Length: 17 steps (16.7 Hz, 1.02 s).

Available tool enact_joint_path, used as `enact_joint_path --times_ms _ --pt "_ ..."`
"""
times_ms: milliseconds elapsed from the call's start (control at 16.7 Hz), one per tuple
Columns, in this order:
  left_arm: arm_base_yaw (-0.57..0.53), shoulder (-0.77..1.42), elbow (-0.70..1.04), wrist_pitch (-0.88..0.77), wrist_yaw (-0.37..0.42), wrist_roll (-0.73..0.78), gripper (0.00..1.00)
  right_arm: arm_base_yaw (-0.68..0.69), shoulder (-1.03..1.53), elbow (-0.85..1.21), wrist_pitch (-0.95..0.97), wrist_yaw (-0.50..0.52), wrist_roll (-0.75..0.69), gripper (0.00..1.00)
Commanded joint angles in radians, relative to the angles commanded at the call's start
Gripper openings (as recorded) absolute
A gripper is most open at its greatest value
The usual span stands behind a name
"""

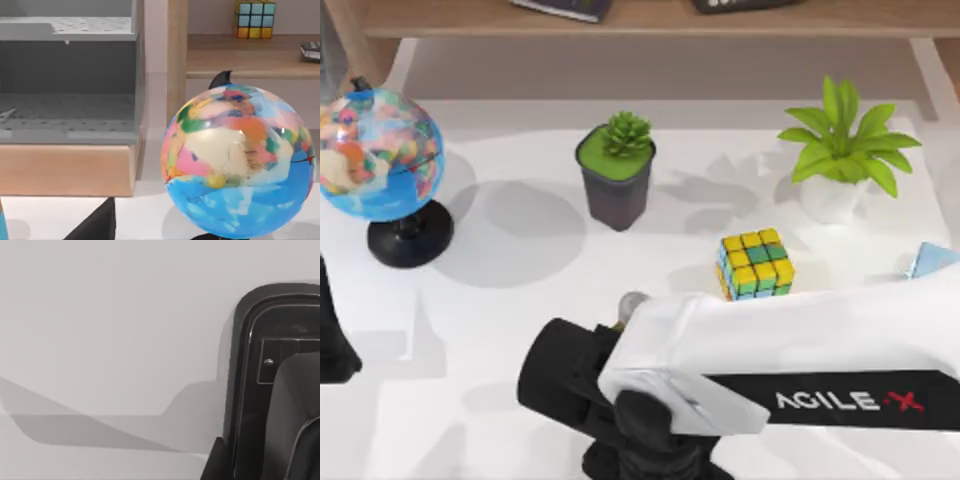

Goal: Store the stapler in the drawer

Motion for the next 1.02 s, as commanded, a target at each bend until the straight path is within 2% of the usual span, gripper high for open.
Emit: enact_joint_path --times_ms 60,120,660,1020 --pt "0.000 0.000 0.000 0.000 0.000 0.000 1.00 0.000 0.000 0.000 0.000 0.000 0.000 0.02" --pt "0.000 0.000 0.000 0.000 0.000 0.000 1.00 0.000 0.000 0.000 0.000 0.000 0.000 0.00" --pt "0.000 0.000 0.000 0.000 0.000 0.000 1.00 0.004 -0.003 0.000 0.000 0.000 0.002 0.00" --pt "0.000 0.000 0.000 0.000 0.000 0.000 1.00 0.149 -0.045 0.025 -0.008 0.016 0.047 0.00"
